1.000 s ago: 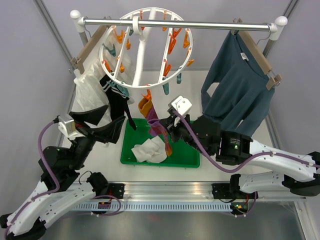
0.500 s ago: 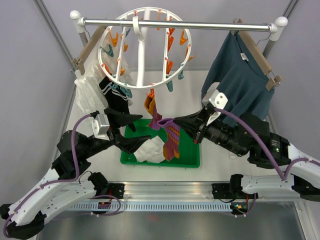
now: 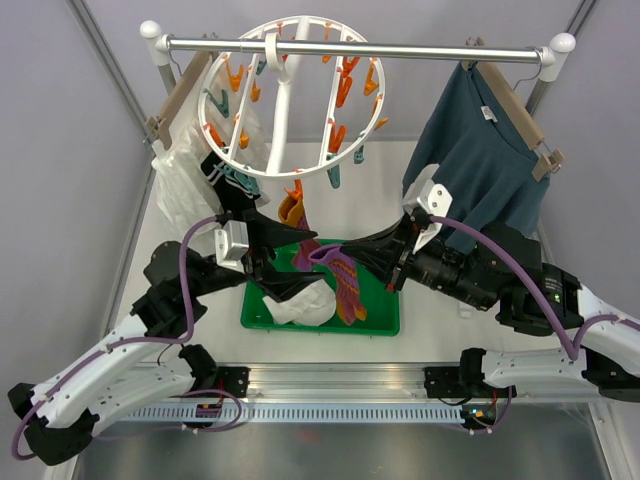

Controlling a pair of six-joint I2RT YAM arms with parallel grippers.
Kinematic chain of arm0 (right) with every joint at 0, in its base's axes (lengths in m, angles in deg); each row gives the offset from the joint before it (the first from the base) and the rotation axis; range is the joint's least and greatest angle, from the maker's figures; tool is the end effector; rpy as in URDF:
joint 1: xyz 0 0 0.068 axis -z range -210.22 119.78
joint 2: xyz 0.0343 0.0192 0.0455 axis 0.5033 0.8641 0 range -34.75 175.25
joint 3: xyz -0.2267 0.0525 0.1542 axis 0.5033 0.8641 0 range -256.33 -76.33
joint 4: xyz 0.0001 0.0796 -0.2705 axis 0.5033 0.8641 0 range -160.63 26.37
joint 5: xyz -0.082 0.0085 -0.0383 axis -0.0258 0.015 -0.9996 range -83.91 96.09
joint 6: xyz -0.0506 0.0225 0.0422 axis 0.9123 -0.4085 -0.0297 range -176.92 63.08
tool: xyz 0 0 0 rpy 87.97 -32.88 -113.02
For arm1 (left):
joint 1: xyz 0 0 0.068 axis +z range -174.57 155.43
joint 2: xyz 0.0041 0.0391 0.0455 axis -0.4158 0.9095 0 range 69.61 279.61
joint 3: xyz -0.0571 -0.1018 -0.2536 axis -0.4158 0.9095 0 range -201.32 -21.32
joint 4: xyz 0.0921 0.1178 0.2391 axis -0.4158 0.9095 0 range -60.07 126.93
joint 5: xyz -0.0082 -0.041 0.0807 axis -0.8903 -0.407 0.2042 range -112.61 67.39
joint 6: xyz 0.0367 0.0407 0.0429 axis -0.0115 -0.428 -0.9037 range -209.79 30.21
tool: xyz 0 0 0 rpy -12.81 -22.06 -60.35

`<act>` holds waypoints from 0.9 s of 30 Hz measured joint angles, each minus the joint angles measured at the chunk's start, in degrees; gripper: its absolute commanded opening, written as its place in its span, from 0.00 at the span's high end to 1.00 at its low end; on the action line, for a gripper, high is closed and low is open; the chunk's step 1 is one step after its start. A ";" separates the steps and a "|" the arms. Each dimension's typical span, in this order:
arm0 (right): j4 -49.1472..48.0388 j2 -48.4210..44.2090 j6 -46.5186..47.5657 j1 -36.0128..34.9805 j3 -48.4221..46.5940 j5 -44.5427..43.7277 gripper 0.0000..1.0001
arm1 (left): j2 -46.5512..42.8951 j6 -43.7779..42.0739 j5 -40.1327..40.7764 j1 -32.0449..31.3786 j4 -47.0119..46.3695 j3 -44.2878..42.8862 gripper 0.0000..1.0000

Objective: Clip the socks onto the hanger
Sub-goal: Open the clamp at the hanger.

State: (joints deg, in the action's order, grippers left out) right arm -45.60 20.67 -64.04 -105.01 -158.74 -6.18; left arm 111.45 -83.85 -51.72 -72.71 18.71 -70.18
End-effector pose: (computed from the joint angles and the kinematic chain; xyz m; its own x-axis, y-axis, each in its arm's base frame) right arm 0.0657 0.1957 0.5152 -0.1010 0.0899 -0.9908 -0.8815 0.4537 0.1311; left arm 0.1084 -0.1623 0.4247 0.1085 -0.2566 -0.9604 0.9755 0.2135 0.0531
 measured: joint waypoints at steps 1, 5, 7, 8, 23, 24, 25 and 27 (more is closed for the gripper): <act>-0.02 0.33 -0.13 0.00 0.00 0.00 1.00 | 0.33 0.17 -0.37 0.00 -0.72 0.00 0.26; -0.24 1.07 -0.50 0.00 0.00 0.00 1.00 | 1.42 0.83 -1.38 0.00 -3.10 0.02 0.32; -0.63 1.16 -0.79 0.00 0.00 -0.02 1.00 | 1.66 1.31 -1.51 0.00 -4.24 0.02 0.37; -0.87 1.18 -0.90 0.00 0.00 -0.02 1.00 | 1.66 1.51 -1.53 0.00 -4.68 0.07 0.40; -3.65 0.39 -4.02 0.00 0.63 -3.15 0.11 | 3.74 5.05 -0.90 0.00 -10.80 1.29 0.98; -3.67 0.31 -3.69 0.00 0.63 -3.98 0.03 | 3.98 5.20 -0.26 0.00 -10.78 1.44 0.98; -3.74 0.15 -3.21 0.00 0.63 -4.98 0.02 | 4.33 5.31 0.57 0.00 -10.78 1.46 0.98; -4.00 0.00 -2.47 0.00 0.63 -6.91 0.02 | 5.03 5.53 2.54 0.00 -10.69 1.46 0.98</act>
State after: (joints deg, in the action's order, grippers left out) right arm -49.60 20.67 -66.51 -105.01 -158.11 -13.09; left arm 116.48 -78.32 -49.18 -72.71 8.02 -68.72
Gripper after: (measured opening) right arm 0.974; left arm 0.039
